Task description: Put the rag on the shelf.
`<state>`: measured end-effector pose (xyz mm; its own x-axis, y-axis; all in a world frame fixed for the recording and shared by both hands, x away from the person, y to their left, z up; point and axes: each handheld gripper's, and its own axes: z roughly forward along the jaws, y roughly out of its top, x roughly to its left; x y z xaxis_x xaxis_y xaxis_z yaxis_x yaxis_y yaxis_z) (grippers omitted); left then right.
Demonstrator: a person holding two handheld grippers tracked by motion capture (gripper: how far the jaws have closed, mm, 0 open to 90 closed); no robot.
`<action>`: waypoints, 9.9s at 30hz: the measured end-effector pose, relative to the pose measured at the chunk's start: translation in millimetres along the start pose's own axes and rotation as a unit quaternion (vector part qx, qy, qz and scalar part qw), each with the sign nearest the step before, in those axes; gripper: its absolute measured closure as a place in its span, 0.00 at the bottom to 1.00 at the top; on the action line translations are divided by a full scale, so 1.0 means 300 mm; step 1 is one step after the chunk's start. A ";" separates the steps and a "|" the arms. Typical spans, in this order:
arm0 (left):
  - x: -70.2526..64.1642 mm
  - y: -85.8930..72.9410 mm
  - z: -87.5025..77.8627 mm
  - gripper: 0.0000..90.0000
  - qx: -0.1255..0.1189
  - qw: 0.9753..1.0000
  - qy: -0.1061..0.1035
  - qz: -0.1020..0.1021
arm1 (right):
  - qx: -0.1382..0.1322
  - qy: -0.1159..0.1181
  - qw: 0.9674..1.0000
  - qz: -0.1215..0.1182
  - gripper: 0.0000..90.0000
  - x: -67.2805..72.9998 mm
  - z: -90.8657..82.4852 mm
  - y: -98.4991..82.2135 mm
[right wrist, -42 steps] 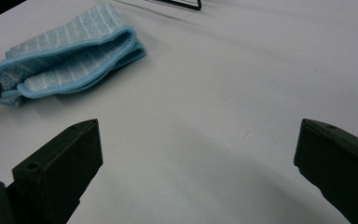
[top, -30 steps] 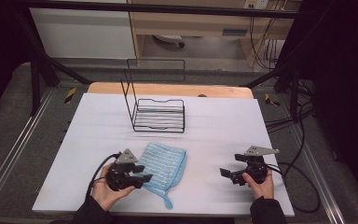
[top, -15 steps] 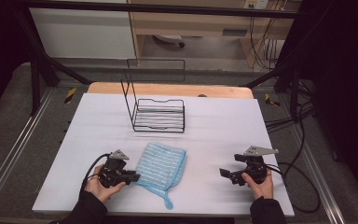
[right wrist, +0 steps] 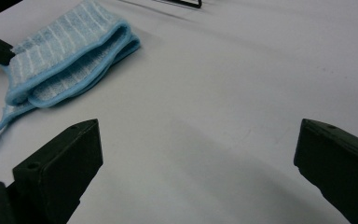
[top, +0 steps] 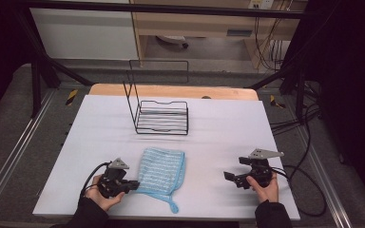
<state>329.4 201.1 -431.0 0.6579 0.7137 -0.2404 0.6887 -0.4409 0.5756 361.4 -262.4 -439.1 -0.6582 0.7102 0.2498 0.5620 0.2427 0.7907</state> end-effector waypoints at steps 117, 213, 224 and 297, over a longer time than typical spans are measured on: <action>0.193 0.196 0.150 0.86 -0.062 0.998 0.025 -0.012 | 0.004 0.001 1.000 -0.023 0.08 0.226 0.322 0.259; 0.068 0.248 -0.127 0.91 -0.224 0.973 0.031 0.044 | -0.070 0.056 0.996 -0.016 0.90 0.347 0.278 0.380; 0.038 0.259 -0.168 0.91 -0.253 0.965 0.037 0.052 | -0.096 0.048 0.993 -0.042 0.91 0.385 0.217 0.415; 0.007 0.650 -0.545 0.92 -0.478 0.873 0.067 0.070 | -0.315 -0.053 0.939 -0.129 0.91 0.542 -0.002 0.897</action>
<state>415.3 205.7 -191.4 0.6291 0.7751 -0.0589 -0.0061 0.0807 0.9967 405.4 -81.9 -185.4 -0.6596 0.7511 -0.0268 -0.0396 0.0009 0.9992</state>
